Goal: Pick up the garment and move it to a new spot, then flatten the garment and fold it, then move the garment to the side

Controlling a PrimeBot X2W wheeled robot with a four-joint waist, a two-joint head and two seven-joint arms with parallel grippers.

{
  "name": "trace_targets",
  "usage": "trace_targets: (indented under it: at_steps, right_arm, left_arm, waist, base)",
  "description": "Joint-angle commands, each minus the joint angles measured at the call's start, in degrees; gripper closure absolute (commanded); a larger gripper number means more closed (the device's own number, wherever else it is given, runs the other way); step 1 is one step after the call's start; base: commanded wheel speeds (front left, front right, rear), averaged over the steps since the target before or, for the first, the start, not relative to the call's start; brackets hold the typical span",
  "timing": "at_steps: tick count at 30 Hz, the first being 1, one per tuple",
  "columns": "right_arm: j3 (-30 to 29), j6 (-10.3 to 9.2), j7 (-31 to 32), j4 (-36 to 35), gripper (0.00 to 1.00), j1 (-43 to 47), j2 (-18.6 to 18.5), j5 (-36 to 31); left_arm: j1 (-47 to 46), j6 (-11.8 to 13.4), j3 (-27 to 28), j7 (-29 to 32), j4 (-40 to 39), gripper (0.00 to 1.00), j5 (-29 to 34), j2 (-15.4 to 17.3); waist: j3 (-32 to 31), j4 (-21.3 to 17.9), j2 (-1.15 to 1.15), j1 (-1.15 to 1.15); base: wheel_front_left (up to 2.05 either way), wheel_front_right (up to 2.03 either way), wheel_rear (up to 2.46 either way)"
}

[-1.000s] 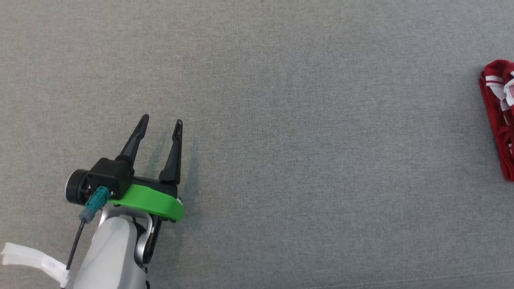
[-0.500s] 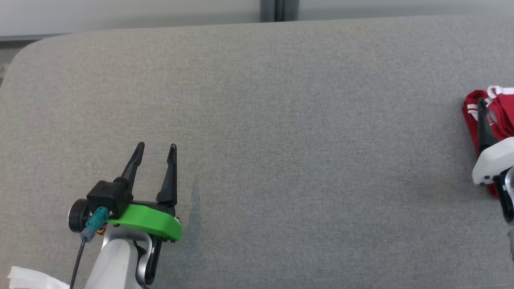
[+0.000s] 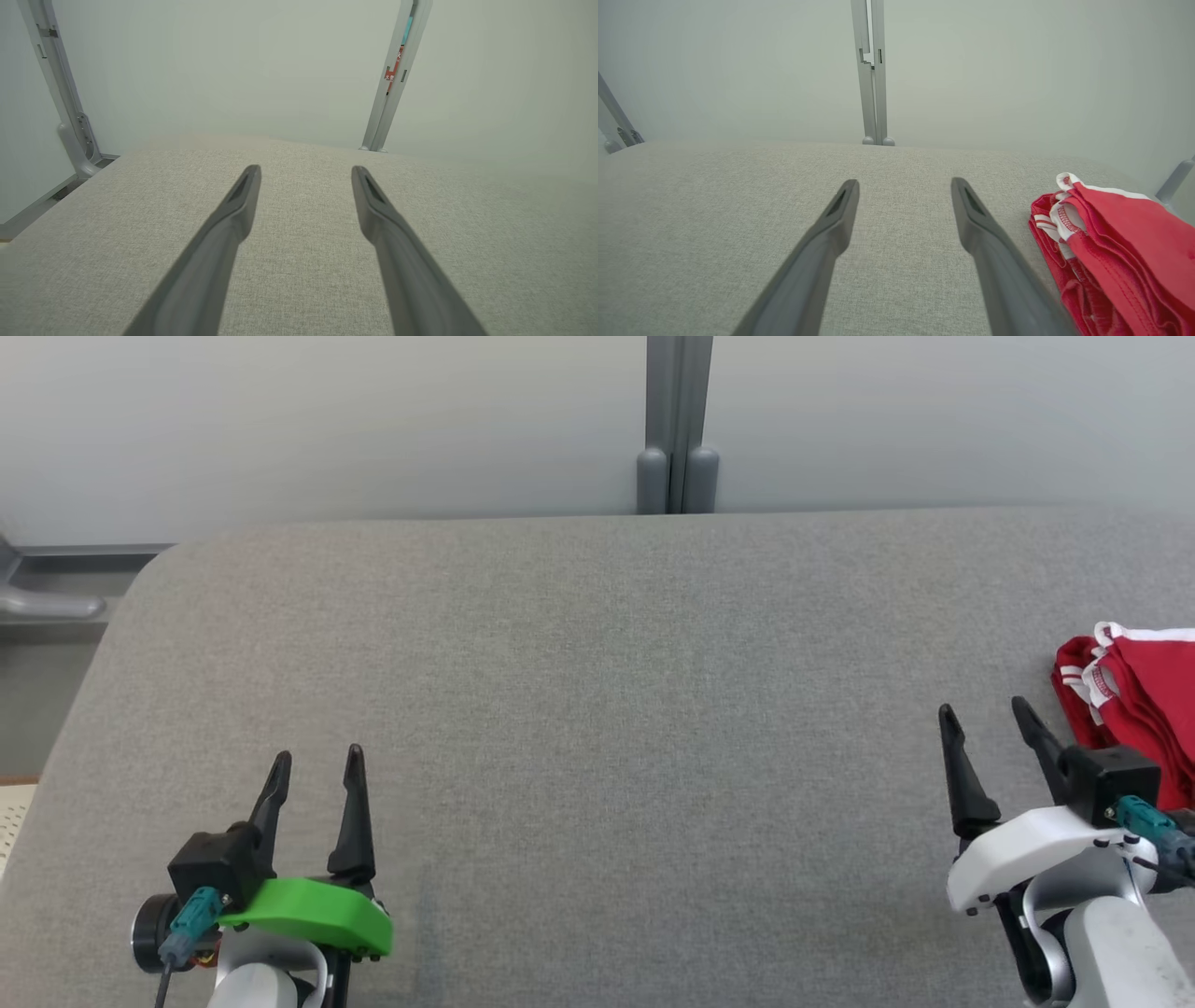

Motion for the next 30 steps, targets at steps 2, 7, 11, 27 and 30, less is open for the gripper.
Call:
trace_targets:
  at_steps: [2,7,11,27,30]
  right_arm:
    - [0.8,-0.12,-0.1,-0.1,0.0,1.5,1.2,0.5]
    - [1.5,-0.12,-0.1,0.9,0.0,2.5,2.6,0.5]
    - [1.7,-0.12,-0.2,1.8,0.0,3.4,3.5,0.7]
    - [1.4,-0.12,-0.2,2.3,0.0,3.9,4.7,0.6]
    - [1.3,-0.12,-0.1,2.0,0.0,4.1,5.0,0.6]
  left_arm:
    - [1.7,0.0,0.7,0.0,0.2,0.0,0.2,-0.2]
    - [2.6,-0.4,0.7,0.0,0.6,0.0,0.5,-0.3]
    - [3.3,-0.9,0.8,0.0,1.1,0.0,0.0,-0.4]
    - [2.8,-1.5,0.5,0.0,2.0,0.0,-0.3,-0.5]
    - [2.6,-1.6,0.4,0.0,1.9,0.0,-0.3,-0.5]
  waist:
    - [-2.3,0.6,0.0,0.0]
    - [-3.1,0.7,0.0,0.0]
    - [-3.6,0.9,0.0,0.0]
    - [-3.1,0.2,0.0,0.0]
    - [-3.0,0.3,0.0,0.0]
  base:
    - [0.0,0.0,0.0]
    - [0.0,0.0,0.0]
    - [0.0,0.0,0.0]
    - [0.0,0.0,0.0]
    - [0.0,0.0,0.0]
